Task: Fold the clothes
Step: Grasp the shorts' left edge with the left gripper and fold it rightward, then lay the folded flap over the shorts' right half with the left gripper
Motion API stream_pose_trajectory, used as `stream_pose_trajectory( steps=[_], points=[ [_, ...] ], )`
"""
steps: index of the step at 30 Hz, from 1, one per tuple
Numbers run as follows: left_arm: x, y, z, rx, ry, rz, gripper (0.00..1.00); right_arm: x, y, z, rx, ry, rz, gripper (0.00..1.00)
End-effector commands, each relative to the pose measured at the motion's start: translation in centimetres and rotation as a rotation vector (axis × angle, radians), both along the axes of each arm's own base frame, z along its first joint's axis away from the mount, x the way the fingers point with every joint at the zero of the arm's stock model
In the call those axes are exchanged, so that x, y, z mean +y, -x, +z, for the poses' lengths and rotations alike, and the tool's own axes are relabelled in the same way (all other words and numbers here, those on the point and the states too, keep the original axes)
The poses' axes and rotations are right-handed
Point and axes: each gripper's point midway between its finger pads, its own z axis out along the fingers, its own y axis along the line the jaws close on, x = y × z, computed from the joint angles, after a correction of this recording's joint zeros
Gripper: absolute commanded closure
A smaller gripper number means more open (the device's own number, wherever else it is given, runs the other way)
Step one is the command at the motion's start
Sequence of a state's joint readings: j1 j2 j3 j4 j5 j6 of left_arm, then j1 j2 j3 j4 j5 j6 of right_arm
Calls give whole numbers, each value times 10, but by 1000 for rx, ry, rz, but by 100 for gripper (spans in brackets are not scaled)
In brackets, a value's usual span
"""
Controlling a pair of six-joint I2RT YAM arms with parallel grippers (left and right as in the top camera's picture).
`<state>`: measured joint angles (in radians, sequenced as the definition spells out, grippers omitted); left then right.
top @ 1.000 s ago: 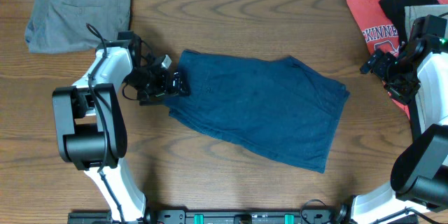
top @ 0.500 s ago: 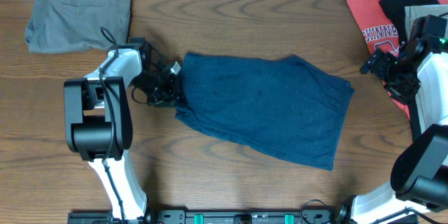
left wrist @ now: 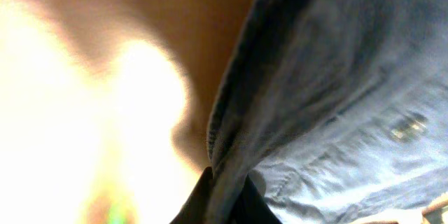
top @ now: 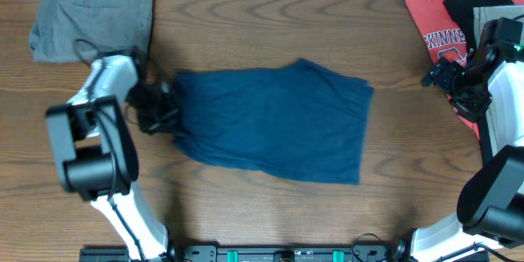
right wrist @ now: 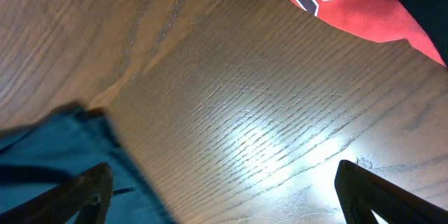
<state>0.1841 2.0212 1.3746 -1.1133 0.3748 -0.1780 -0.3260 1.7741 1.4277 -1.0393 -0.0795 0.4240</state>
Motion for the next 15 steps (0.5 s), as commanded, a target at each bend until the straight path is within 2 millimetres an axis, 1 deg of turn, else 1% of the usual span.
stream_pose_trajectory(
  steps=[1, 5, 7, 9, 12, 15],
  points=[
    [28, -11, 45, -106, -143, 48, 94, 0, -2, 1, -3, 0, 10, 1],
    [27, -6, 92, -196, -170, 39, 94, 0, -2, 1, -3, 0, 10, 1],
    [22, -1, 110, -228, -175, 18, 94, 0, -2, 1, -3, 0, 10, 1],
    [13, 6, 129, -260, -175, -29, 94, 0, -2, 1, -3, 0, 10, 1],
    [-1, 17, 149, -282, -199, -90, 94, 0, -2, 1, -3, 0, 11, 1],
    [-19, 23, 160, -312, -199, -154, 94, 0, -2, 1, -3, 0, 10, 1]
  ],
)
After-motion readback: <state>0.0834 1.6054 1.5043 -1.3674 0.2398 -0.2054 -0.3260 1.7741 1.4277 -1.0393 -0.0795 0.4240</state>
